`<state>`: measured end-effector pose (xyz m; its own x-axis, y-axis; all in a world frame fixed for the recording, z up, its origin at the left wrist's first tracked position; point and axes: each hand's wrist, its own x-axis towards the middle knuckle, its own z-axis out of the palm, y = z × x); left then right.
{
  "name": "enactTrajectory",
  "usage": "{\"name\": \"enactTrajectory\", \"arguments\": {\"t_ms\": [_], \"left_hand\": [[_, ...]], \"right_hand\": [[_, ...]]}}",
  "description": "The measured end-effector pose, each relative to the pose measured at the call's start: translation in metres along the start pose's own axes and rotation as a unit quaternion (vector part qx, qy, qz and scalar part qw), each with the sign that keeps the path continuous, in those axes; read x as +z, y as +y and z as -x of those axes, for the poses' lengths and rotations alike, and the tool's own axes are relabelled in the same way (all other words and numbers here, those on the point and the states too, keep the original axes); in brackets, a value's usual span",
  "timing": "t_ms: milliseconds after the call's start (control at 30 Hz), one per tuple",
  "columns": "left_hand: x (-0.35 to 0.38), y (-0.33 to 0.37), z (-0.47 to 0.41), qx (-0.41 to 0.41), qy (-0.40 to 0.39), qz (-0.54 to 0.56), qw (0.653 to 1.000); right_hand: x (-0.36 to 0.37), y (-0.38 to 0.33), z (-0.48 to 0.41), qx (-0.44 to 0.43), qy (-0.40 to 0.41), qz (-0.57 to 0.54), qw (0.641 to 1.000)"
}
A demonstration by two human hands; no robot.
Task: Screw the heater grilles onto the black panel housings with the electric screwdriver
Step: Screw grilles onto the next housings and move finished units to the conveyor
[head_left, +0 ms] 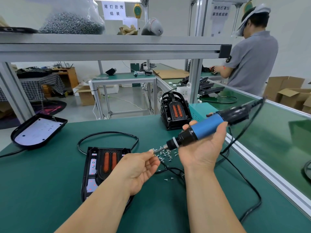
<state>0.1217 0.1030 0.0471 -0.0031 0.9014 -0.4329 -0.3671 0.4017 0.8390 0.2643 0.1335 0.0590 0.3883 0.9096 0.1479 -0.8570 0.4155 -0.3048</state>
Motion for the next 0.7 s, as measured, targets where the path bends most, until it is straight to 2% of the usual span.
{"name": "enactTrajectory", "arguments": {"t_ms": [167,300,533,700], "left_hand": [[-0.002,0.001,0.002,-0.028,-0.013,0.053,0.998],[-0.001,0.002,0.004,-0.041,-0.019,0.082,0.996],[0.012,0.002,0.008,-0.046,-0.023,0.177,0.983],[0.012,0.005,0.002,-0.047,-0.016,0.213,0.976]], "right_hand": [[0.004,-0.005,0.002,0.018,-0.070,0.067,0.995],[0.004,-0.012,0.003,0.014,-0.086,0.092,0.992],[0.009,-0.008,0.005,-0.030,-0.013,0.043,0.999],[0.009,-0.011,0.008,-0.015,-0.108,0.077,0.991]]}}
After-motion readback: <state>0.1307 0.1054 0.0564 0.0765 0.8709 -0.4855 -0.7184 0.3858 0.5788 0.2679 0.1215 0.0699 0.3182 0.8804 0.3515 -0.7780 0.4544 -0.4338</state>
